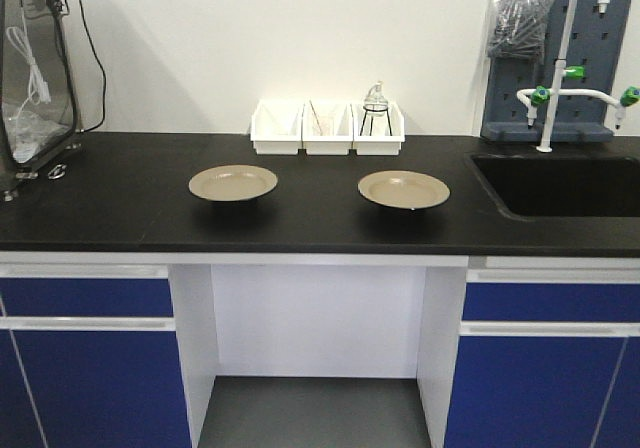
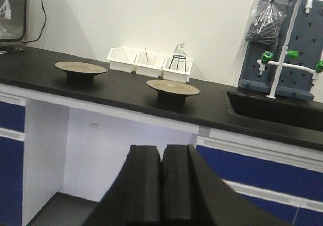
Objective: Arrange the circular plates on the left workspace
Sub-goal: 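Drive the base toward the bench with the two beige plates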
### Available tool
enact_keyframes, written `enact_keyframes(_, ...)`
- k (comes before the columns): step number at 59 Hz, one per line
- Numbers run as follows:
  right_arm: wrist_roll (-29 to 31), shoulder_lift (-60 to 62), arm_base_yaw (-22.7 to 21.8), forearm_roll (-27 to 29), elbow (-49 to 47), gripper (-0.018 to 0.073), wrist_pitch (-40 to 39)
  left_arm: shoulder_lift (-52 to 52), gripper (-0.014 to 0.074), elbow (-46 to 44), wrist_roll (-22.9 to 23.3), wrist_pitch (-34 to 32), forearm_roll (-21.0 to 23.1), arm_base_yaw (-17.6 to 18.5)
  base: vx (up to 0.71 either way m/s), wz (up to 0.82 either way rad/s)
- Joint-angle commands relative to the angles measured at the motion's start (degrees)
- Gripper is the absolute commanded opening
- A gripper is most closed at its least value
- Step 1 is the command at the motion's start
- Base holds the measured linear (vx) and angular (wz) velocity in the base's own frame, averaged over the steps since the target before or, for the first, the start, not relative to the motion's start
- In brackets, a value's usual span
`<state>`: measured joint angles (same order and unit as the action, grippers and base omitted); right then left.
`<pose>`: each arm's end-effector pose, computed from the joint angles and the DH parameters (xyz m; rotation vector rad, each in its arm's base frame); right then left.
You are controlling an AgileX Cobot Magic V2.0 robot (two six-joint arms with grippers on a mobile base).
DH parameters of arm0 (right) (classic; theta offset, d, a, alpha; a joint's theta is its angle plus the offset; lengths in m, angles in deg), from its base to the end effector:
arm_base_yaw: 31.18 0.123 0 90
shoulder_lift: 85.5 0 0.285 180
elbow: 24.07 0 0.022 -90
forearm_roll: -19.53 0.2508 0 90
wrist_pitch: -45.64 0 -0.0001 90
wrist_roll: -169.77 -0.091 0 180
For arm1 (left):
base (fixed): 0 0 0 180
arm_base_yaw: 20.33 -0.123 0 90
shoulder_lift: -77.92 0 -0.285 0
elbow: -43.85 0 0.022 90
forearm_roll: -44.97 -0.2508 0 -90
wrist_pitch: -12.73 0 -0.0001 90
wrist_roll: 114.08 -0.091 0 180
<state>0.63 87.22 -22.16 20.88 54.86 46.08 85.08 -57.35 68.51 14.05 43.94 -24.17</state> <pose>0.0562 0.0089 0.2029 -0.2436 1.4926 -0.0067 0.0566 0.0038 0.2024 -0.0721 1.5217 0.0321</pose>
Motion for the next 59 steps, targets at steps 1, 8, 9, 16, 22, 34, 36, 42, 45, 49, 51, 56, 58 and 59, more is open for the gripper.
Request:
enact_keyframes(1,0.1,0.9,-0.1,-0.5,0.3,0.0000,-4.4,-0.8,0.0003,0.7,0.6,-4.7,0.5,0.3,0.54,0.01)
enact_keyframes(8,0.1,0.9,-0.1,-0.5,0.3,0.0000,-4.4,-0.8,0.0003,0.7,0.6,-4.7,0.5,0.3,0.53,0.01)
enact_keyframes(9,0.1,0.9,-0.1,-0.5,0.3,0.0000,-4.4,-0.8,0.0003,0.7,0.6,-4.7,0.5,0.3,0.52,-0.01)
enact_keyframes(16,0.1,0.9,-0.1,-0.5,0.3,0.0000,-4.4,-0.8,0.0003,0.7,0.6,-4.7,0.5,0.3,0.51,-0.02)
enact_keyframes(22,0.1,0.9,-0.1,-0.5,0.3,0.0000,-4.4,-0.8,0.0003,0.7,0.6,-4.7,0.5,0.3,0.50,-0.04)
enact_keyframes(34,0.1,0.9,-0.1,-0.5,0.3,0.0000,-4.4,-0.8,0.0003,0.7,0.6,-4.7,0.5,0.3,0.49,-0.05)
enact_keyframes(36,0.1,0.9,-0.1,-0.5,0.3,0.0000,-4.4,-0.8,0.0003,0.7,0.6,-4.7,0.5,0.3,0.49,-0.07)
enact_keyframes(42,0.1,0.9,-0.1,-0.5,0.3,0.0000,-4.4,-0.8,0.0003,0.7,0.6,-4.7,0.5,0.3,0.49,-0.08)
enact_keyframes(45,0.1,0.9,-0.1,-0.5,0.3,0.0000,-4.4,-0.8,0.0003,0.7,0.6,-4.7,0.5,0.3,0.49,-0.07)
enact_keyframes(49,0.1,0.9,-0.1,-0.5,0.3,0.0000,-4.4,-0.8,0.0003,0.7,0.6,-4.7,0.5,0.3,0.49,-0.06)
enact_keyframes(51,0.1,0.9,-0.1,-0.5,0.3,0.0000,-4.4,-0.8,0.0003,0.7,0.6,-4.7,0.5,0.3,0.49,-0.05)
enact_keyframes(56,0.1,0.9,-0.1,-0.5,0.3,0.0000,-4.4,-0.8,0.0003,0.7,0.6,-4.7,0.5,0.3,0.48,-0.03)
enact_keyframes(58,0.1,0.9,-0.1,-0.5,0.3,0.0000,-4.4,-0.8,0.0003,0.7,0.6,-4.7,0.5,0.3,0.48,-0.01)
enact_keyframes(59,0.1,0.9,-0.1,-0.5,0.3,0.0000,-4.4,-0.8,0.0003,0.7,0.6,-4.7,0.5,0.3,0.48,0.00)
